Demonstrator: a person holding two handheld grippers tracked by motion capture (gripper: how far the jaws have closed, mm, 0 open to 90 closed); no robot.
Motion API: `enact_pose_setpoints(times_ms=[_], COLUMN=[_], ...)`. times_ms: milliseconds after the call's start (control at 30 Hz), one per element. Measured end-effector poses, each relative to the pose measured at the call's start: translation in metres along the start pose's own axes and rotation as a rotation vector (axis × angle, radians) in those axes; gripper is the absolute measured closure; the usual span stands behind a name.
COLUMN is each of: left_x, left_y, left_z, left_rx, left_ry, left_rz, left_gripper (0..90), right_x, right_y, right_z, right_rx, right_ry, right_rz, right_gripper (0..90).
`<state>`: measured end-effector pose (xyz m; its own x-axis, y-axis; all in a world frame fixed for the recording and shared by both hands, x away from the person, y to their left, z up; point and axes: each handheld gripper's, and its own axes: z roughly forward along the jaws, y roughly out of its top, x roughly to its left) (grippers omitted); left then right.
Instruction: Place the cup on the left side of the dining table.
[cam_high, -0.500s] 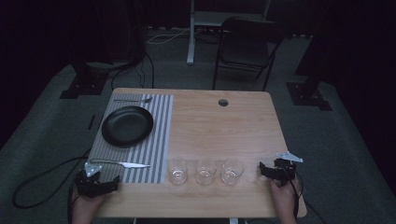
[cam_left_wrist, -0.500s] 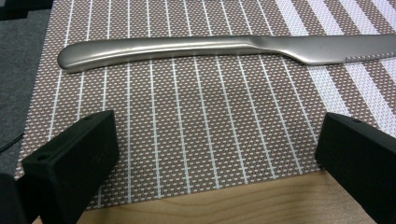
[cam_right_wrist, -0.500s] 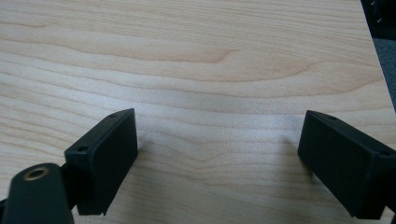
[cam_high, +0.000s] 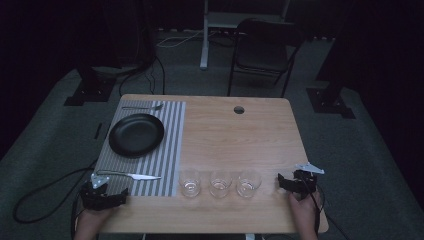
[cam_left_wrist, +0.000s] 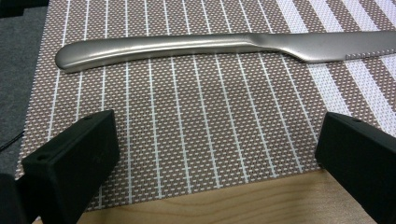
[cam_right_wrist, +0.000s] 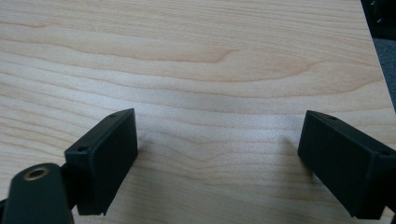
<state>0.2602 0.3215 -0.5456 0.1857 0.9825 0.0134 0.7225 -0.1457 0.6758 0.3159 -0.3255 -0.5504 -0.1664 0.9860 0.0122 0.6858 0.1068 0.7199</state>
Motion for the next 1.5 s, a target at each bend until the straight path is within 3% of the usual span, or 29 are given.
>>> enact_pose_setpoints(times_ms=[700, 733, 1000, 1133, 1200, 1333, 1500], left_x=[0.002, 0.004, 0.004, 0.004, 0.004, 0.0, -0.003], left_y=[0.001, 0.001, 0.002, 0.003, 0.004, 0.005, 0.008], left_z=[-0.002, -0.003, -0.008, -0.011, -0.015, -0.022, -0.031], left_rx=[0.013, 0.002, -0.019, -0.059, -0.078, -0.137, -0.197], left_ry=[-0.018, -0.053, -0.055, -0.029, -0.03, -0.071, -0.061], left_rz=[0.013, -0.007, -0.005, -0.018, -0.018, -0.001, 0.009], left_gripper=[1.6, 1.6, 4.2, 4.2, 4.2, 4.2, 4.2], right_x=[0.0, 0.0, 0.0, 0.0, 0.0, 0.0, 0.0], right_y=[0.0, 0.0, 0.0, 0.0, 0.0, 0.0, 0.0], right_z=[0.0, 0.0, 0.0, 0.0, 0.0, 0.0, 0.0], right_rx=[0.0, 0.0, 0.0, 0.0, 0.0, 0.0, 0.0], right_ry=[0.0, 0.0, 0.0, 0.0, 0.0, 0.0, 0.0], right_rz=[-0.001, -0.001, -0.001, 0.0, 0.0, 0.0, -0.001], right_gripper=[11.6, 11.6, 11.6, 11.6, 11.6, 11.6, 11.6])
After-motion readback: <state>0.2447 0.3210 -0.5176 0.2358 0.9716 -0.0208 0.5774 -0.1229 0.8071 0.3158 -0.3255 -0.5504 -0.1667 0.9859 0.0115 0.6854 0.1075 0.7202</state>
